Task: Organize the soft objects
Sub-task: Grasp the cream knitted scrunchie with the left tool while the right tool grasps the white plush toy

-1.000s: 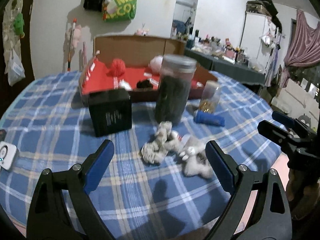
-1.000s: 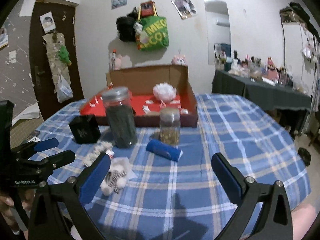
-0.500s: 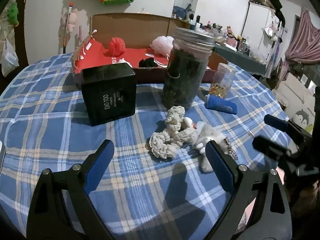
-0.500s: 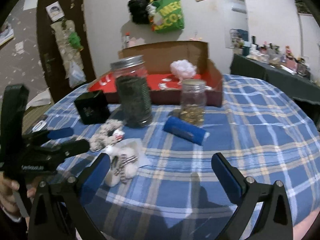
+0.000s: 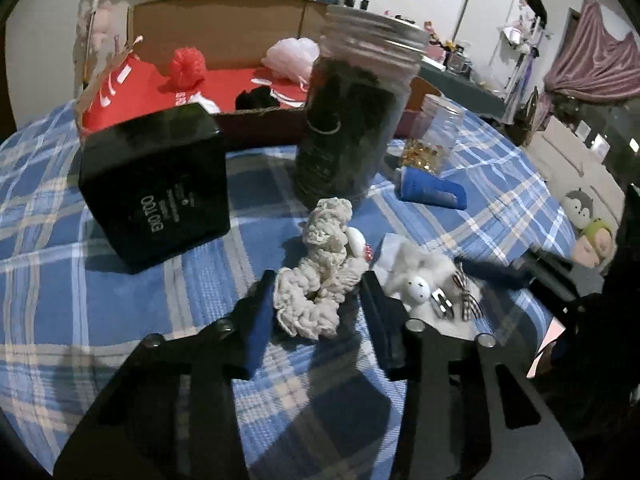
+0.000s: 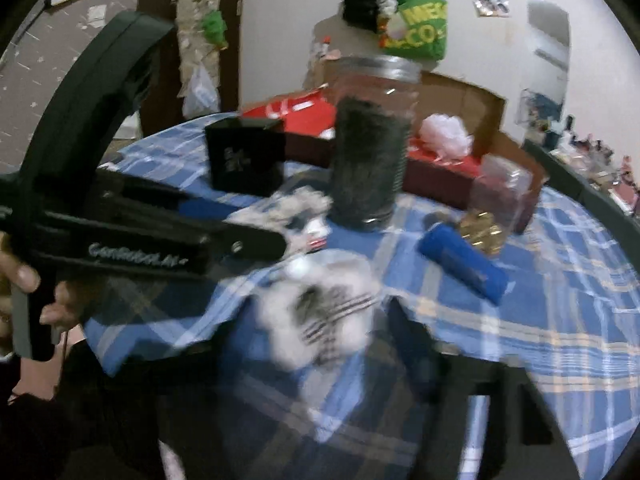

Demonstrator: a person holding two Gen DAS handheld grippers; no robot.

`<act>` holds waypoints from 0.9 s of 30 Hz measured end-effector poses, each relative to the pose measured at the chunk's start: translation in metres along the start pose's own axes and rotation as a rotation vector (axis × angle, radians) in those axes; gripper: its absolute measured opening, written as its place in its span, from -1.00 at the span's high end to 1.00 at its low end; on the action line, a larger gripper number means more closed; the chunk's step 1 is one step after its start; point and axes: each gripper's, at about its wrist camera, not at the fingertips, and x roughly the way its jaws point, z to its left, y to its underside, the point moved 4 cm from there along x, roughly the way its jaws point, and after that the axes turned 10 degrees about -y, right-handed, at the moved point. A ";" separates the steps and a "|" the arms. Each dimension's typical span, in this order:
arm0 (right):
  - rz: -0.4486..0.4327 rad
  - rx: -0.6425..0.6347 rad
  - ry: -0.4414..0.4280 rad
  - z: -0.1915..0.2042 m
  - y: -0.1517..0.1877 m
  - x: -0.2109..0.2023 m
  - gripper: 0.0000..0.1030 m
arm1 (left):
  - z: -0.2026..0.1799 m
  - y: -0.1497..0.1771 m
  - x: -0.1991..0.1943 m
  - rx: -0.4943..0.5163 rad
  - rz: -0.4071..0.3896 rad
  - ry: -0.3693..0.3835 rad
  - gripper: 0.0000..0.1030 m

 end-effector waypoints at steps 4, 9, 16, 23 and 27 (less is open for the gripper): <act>-0.064 0.032 -0.019 -0.004 -0.002 -0.016 0.13 | -0.001 0.001 -0.007 -0.006 -0.007 0.018 0.43; -0.118 0.082 -0.032 -0.017 -0.013 -0.035 0.26 | -0.002 0.002 -0.017 -0.014 -0.019 0.041 0.48; -0.114 0.127 -0.037 -0.033 -0.014 -0.037 0.69 | -0.003 0.008 -0.017 0.005 -0.012 0.005 0.48; -0.095 0.227 -0.025 -0.061 -0.003 -0.037 0.46 | 0.002 0.009 -0.014 -0.014 -0.004 0.004 -0.34; -0.075 0.211 0.027 -0.067 0.002 -0.037 -0.55 | -0.002 0.005 -0.016 0.023 -0.033 -0.007 -0.35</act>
